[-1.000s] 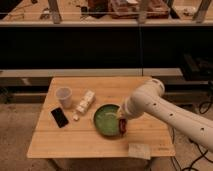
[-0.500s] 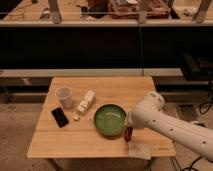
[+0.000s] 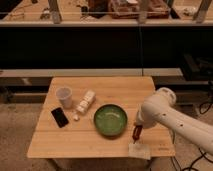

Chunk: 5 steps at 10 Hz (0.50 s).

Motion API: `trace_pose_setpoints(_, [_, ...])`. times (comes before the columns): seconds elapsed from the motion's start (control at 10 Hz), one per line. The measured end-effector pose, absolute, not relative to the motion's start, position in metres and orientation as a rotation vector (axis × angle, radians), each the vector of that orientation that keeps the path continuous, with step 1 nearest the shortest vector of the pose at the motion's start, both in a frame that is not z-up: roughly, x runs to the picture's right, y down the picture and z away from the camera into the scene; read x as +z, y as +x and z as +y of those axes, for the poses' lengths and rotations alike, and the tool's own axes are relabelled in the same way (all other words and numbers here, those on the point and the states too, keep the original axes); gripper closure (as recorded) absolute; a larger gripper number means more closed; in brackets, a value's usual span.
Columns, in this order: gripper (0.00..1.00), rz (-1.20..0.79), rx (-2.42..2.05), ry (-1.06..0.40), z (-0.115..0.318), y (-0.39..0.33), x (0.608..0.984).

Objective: Place the pepper on the white sponge

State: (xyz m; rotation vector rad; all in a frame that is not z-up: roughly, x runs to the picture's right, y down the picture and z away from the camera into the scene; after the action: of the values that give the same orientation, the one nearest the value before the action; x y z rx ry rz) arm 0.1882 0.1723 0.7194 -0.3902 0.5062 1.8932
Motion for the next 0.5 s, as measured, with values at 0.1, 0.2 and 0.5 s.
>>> trace_pose_setpoints(0.1, [0.85,0.541,1.818,-0.400,0.172,0.185,0.714])
trace_pose_setpoints(0.2, [0.85,0.552,1.737,-0.415,0.176,0.181,0.711])
trace_pose_setpoints(0.5, [0.85,0.408,1.523,-0.589,0.197,0.182,0.687])
